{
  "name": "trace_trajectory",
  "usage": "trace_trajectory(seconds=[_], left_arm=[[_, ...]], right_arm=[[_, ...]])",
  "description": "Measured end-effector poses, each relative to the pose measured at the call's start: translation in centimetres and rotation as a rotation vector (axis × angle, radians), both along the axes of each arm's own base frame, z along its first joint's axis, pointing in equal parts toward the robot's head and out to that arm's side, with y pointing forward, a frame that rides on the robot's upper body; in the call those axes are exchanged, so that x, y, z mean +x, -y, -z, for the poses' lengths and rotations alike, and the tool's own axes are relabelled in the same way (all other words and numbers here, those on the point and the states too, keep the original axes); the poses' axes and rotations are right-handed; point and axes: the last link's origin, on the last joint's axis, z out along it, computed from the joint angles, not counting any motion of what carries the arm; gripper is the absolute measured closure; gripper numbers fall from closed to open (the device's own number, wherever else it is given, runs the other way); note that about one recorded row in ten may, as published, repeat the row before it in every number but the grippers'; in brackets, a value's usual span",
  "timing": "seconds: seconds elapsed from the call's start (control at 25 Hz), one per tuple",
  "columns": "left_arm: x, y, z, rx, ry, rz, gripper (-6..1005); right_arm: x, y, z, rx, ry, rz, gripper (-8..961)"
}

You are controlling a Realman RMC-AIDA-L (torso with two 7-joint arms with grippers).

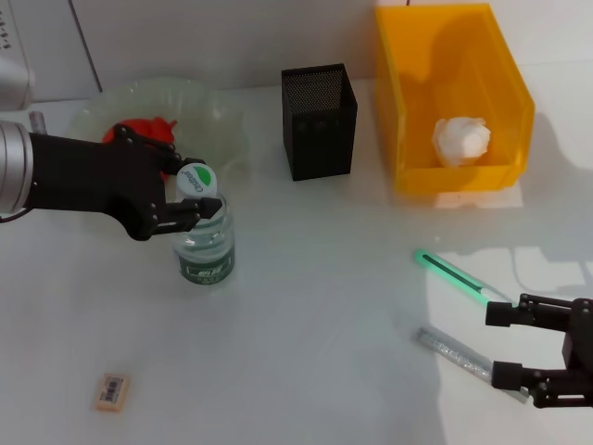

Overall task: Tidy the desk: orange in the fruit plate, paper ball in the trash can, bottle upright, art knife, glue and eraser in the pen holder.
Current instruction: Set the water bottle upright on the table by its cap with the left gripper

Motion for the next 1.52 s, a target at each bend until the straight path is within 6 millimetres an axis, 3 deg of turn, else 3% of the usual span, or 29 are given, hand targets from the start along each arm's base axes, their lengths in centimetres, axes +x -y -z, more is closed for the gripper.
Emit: trace_trajectory(seconds=[1.24, 1.52], left_arm=[[0.5, -1.4, -0.3, 0.0, 0.038, -0.063, 560], [0.6, -1.4, -0.3, -0.008, 0.04, -0.067, 413]], right_arm=[[-0.3, -0.1, 0.7, -0.032, 0.009, -0.01, 142], [-0.2, 0.1, 0.8, -0.041, 0.011, -0.008, 142]])
